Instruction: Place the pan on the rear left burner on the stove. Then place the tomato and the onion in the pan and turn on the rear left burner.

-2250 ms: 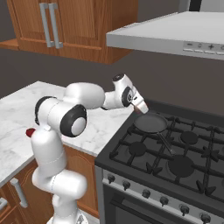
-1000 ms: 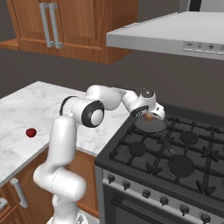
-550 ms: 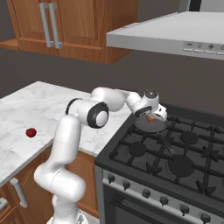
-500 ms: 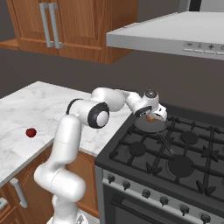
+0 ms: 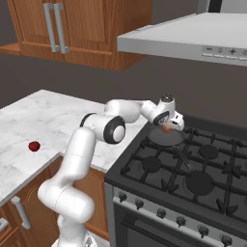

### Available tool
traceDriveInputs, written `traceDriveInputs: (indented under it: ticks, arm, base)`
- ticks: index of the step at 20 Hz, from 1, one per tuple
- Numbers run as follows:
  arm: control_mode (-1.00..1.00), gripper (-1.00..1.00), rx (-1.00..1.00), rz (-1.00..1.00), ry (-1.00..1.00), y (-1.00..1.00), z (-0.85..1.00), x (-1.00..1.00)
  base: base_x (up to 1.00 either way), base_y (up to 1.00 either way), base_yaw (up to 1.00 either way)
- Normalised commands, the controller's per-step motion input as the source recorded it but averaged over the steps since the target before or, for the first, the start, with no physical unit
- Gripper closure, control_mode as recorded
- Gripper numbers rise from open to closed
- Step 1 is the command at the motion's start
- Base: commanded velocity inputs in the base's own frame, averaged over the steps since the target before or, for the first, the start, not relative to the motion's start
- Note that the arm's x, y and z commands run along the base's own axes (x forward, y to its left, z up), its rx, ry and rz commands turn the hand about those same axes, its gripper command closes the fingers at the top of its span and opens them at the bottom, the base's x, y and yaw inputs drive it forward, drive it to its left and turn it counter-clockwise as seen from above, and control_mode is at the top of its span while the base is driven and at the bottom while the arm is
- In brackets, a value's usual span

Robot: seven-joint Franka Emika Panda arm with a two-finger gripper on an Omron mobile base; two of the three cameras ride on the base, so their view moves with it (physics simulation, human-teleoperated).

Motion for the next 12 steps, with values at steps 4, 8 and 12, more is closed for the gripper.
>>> traceDriveInputs:
  ticks: [4, 8, 12]
  arm:
    - [-1.0, 1.0, 0.0, 0.0, 0.07, 0.0, -0.14, 0.18]
    - [-1.0, -1.0, 0.0, 0.0, 0.02, 0.0, -0.04, -0.01]
    - [-1.0, -1.0, 0.0, 0.0, -0.03, -0.15, 0.0, -0.68]
  base:
    - [0.0, 0.0, 0.0]
    - [0.0, 0.0, 0.0]
    - [0.0, 0.0, 0.0]
